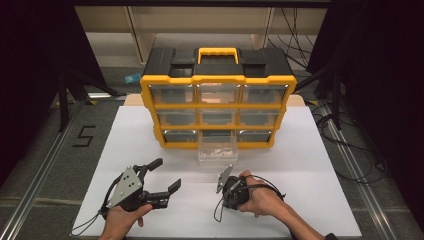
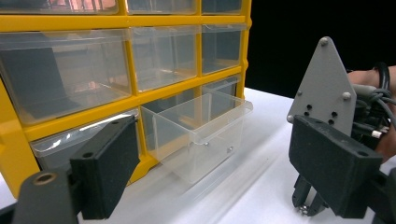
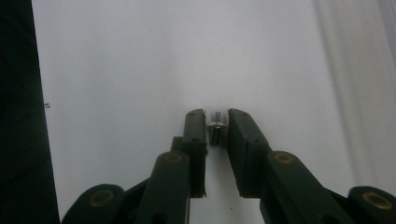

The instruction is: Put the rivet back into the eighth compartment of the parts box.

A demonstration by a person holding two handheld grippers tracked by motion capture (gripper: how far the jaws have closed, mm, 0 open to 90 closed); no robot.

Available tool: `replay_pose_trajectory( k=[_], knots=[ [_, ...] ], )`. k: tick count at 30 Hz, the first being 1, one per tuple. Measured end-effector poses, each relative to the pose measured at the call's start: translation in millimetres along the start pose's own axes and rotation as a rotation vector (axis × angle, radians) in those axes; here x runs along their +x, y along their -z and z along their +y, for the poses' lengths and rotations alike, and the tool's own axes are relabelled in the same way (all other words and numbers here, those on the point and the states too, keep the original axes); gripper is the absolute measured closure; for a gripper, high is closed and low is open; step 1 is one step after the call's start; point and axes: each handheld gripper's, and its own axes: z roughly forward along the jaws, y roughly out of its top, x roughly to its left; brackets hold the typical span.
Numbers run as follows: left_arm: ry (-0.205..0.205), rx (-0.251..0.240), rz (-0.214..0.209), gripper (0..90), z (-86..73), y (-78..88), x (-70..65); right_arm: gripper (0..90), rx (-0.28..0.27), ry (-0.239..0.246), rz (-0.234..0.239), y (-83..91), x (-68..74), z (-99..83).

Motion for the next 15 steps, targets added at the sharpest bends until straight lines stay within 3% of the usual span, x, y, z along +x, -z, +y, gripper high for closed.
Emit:
replay_pose_trajectory(
  k=[2,5,9,11,12,13,14,15],
  knots=[
    [-0.002,0.001,0.0,16.1,0.0,-0.2,0.0,81.7,0.004,-0.013,0.001,0.1,-0.5,-0.1],
    [-0.003,0.005,0.0,16.1,-0.2,-0.2,0.0,82.0,-0.012,0.017,-0.002,-0.8,-1.8,0.3],
    [-0.002,0.003,0.001,16.1,-0.1,0.0,0.0,82.2,0.002,-0.004,-0.002,0.4,-0.1,0.2],
    [0.0,0.001,0.001,16.1,0.0,0.1,0.2,82.4,-0.008,0.011,-0.003,0.3,-1.0,0.1],
    [-0.001,0.0,0.002,16.1,0.0,0.1,0.5,87.0,-0.004,-0.001,-0.006,1.4,-0.2,0.2],
    [-0.002,0.0,0.002,16.2,0.0,0.0,0.7,86.6,-0.021,0.016,-0.004,1.6,-1.3,0.4],
    [-0.003,0.0,0.002,16.1,0.0,0.0,0.7,86.6,-0.012,-0.01,0.013,4.4,-0.3,1.0],
    [-0.001,-0.001,0.001,16.1,0.0,0.1,0.4,86.6,-0.037,-0.005,0.017,4.9,-0.3,1.5]
  ],
)
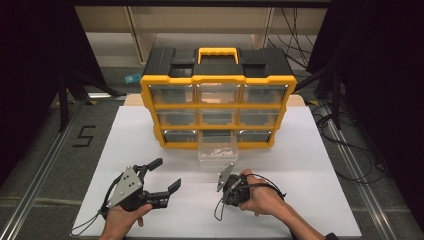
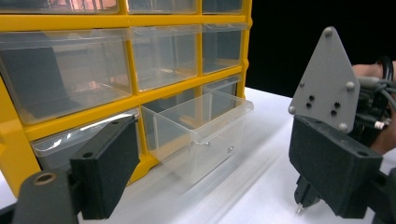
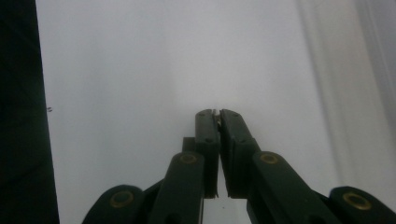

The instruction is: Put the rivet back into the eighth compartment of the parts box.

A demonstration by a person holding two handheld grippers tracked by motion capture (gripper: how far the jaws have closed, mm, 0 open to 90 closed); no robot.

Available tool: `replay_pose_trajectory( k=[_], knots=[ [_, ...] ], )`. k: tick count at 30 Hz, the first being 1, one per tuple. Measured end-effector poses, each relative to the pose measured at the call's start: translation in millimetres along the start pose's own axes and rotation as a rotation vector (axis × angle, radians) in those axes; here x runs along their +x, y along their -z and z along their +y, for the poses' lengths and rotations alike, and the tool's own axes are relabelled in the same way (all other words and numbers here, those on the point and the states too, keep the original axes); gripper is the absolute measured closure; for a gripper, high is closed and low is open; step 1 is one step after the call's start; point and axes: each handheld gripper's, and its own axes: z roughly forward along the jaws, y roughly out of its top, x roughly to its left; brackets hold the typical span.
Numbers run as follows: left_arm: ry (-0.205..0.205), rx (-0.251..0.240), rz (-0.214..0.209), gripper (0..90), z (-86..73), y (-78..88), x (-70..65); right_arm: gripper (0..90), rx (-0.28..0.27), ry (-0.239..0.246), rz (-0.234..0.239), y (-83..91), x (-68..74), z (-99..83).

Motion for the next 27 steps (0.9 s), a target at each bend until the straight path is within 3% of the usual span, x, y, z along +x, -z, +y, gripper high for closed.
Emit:
replay_pose_trajectory(
  k=[2,11,16,27],
  knots=[
    [0.0,0.002,-0.001,16.1,0.0,0.0,-0.1,86.7,-0.008,0.004,-0.024,3.1,-1.1,0.0],
    [-0.002,0.002,-0.001,16.1,0.1,-0.2,0.1,86.8,-0.019,-0.008,-0.025,9.3,-2.0,-0.2],
    [-0.001,0.0,0.0,16.1,0.1,0.0,-0.1,86.8,-0.046,0.012,-0.042,14.7,-3.8,0.5],
    [-0.002,0.002,0.001,16.1,0.0,-0.2,0.0,86.8,-0.099,0.008,-0.077,40.9,-7.8,2.1]
  ],
)
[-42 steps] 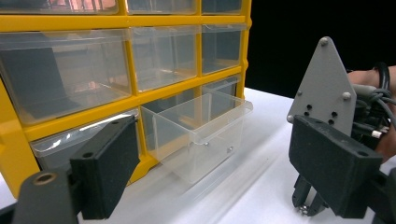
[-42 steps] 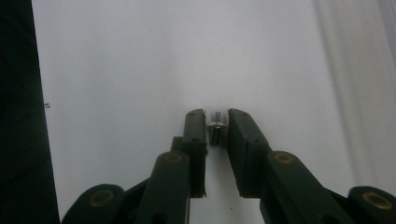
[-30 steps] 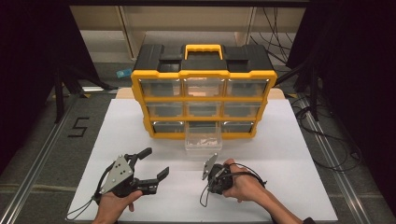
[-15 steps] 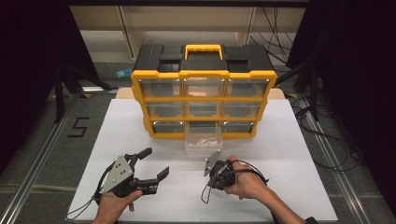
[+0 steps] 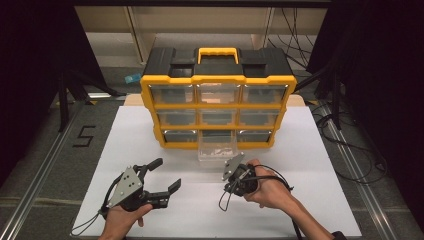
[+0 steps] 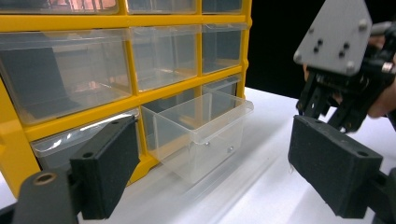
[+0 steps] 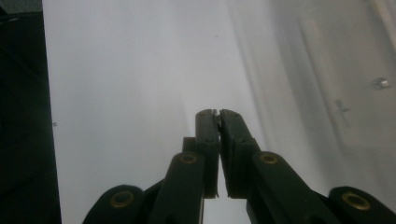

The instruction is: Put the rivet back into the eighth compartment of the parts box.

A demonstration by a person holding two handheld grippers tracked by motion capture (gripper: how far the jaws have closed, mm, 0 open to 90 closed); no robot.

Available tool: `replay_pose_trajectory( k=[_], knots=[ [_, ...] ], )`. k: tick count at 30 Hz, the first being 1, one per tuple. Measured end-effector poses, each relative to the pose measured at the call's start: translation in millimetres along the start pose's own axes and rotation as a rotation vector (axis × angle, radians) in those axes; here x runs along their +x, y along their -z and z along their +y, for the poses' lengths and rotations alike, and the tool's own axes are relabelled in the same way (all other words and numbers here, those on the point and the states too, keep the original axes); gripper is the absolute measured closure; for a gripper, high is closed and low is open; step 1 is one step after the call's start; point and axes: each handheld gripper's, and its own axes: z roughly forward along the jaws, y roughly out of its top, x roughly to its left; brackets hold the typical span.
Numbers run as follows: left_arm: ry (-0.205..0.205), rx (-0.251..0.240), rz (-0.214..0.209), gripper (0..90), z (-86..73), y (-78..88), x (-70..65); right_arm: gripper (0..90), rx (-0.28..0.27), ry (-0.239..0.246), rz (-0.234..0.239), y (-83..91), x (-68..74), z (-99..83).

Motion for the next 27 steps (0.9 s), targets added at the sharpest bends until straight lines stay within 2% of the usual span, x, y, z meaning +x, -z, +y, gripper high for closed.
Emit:
replay_pose_trajectory(
  k=[9,14,27],
  knots=[
    [0.001,-0.001,0.001,16.1,0.0,0.0,0.1,86.8,-0.087,0.009,-0.076,25.9,-5.9,5.0],
    [-0.001,0.001,0.0,16.1,-0.1,-0.1,-0.1,86.8,-0.125,0.007,-0.097,36.8,-9.0,9.1],
    [-0.005,0.003,0.002,16.1,-0.2,-0.3,0.6,86.8,-0.204,-0.001,-0.142,52.1,-16.5,20.2]
  ],
)
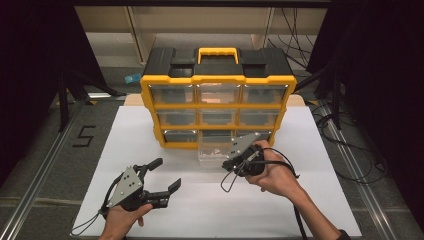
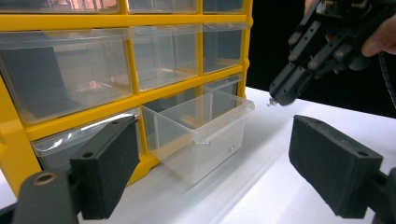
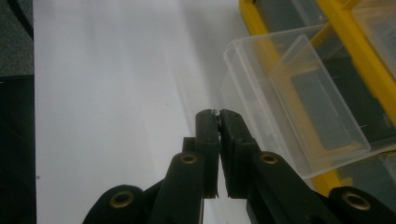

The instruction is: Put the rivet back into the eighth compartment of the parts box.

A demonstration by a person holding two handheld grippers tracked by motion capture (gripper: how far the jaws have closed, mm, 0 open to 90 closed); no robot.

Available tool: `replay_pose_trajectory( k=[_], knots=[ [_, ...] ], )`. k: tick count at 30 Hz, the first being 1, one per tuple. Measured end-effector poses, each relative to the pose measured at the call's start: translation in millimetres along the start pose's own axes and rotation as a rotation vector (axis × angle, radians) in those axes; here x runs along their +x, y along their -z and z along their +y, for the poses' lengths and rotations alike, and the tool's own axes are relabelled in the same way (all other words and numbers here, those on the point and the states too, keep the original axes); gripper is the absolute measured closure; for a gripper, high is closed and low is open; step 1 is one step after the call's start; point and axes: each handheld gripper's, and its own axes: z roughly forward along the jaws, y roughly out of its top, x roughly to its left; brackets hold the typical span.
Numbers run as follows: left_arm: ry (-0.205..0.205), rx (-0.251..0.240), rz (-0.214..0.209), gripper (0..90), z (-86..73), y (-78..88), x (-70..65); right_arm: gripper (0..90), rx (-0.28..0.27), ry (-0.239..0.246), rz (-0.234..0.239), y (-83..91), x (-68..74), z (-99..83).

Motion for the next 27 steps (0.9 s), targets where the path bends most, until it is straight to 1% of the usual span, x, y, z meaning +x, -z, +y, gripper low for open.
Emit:
replay_pose_trajectory(
  k=[2,7,8,10,15,16,18,19,21,23,24,26,27],
  knots=[
    [0.001,0.001,0.0,16.1,-0.1,0.0,-0.2,86.8,-0.01,-0.002,-0.004,1.6,-1.8,2.0],
    [0.002,0.001,0.0,16.1,-0.3,-0.1,-0.1,86.8,-0.04,-0.007,-0.031,4.5,-8.1,7.5],
    [0.001,-0.001,0.001,16.1,-0.2,-0.2,0.0,86.8,-0.04,-0.016,-0.034,4.5,-8.5,8.0],
    [0.0,0.0,0.0,16.1,-0.2,-0.2,-0.1,86.8,-0.046,-0.019,-0.045,4.1,-11.8,8.0],
    [-0.001,0.0,0.0,16.1,-0.2,-0.3,-0.1,86.8,-0.058,-0.042,-0.077,0.4,-20.4,6.2],
    [0.0,0.001,-0.001,16.1,-0.2,-0.2,-0.2,86.8,-0.06,-0.046,-0.073,0.0,-21.3,6.2],
    [0.0,0.0,0.0,16.1,-0.1,-0.1,0.0,86.8,-0.063,-0.049,-0.079,-1.6,-23.9,6.5],
    [-0.002,0.004,0.003,16.1,0.1,0.3,0.0,86.8,-0.067,-0.046,-0.091,-2.9,-24.9,6.4],
    [-0.001,0.002,-0.001,16.1,-0.1,0.1,0.0,86.8,-0.063,-0.055,-0.094,-4.5,-26.4,6.5],
    [0.003,-0.001,0.0,16.1,0.0,0.1,-0.2,86.8,-0.07,-0.049,-0.106,-7.1,-29.8,6.0],
    [0.001,-0.001,0.0,16.1,0.1,0.1,-0.2,86.8,-0.07,-0.057,-0.103,-7.7,-30.5,6.2],
    [0.001,0.004,0.001,16.1,0.0,0.4,-0.3,86.8,-0.077,-0.052,-0.112,-9.7,-33.2,6.0],
    [0.001,0.004,0.001,16.1,0.0,0.4,-0.3,86.8,-0.077,-0.058,-0.114,-10.6,-34.0,6.1]
  ],
)
